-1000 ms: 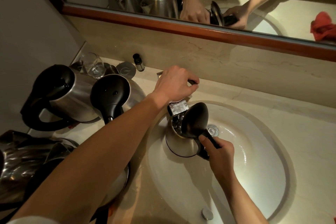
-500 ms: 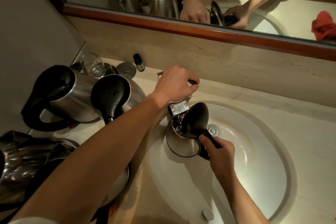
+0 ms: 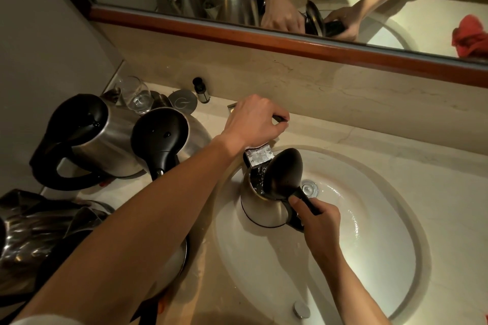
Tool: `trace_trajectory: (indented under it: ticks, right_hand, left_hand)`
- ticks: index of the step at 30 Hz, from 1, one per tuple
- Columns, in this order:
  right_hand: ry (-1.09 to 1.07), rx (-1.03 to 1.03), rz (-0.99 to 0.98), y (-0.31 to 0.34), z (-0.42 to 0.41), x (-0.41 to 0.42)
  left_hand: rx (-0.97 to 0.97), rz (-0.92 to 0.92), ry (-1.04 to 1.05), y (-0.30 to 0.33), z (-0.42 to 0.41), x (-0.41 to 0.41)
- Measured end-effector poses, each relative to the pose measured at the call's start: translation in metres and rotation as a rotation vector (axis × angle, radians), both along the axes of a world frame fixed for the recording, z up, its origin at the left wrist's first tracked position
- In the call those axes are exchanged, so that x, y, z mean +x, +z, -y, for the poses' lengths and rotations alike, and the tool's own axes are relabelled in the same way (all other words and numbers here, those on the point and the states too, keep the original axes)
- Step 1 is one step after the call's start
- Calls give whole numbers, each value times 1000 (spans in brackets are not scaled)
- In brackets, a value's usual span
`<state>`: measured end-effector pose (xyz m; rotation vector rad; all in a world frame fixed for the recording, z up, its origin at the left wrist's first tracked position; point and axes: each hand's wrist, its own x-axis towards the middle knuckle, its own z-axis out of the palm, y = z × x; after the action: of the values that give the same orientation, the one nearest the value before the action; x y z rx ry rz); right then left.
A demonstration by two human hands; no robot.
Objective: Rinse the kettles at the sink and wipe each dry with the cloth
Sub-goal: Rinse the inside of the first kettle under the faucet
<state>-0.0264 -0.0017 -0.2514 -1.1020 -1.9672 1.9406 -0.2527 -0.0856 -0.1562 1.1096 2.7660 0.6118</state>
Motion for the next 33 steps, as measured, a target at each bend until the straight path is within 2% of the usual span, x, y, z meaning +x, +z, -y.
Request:
trace_trajectory:
  ticks: [22, 33]
  right_hand:
    - [-3, -79, 21, -4, -2, 4]
    - [52, -35, 1, 8, -5, 4]
  left_hand:
    - [4, 32, 5, 1, 1, 1]
    - [-11, 35, 1, 1, 0, 0]
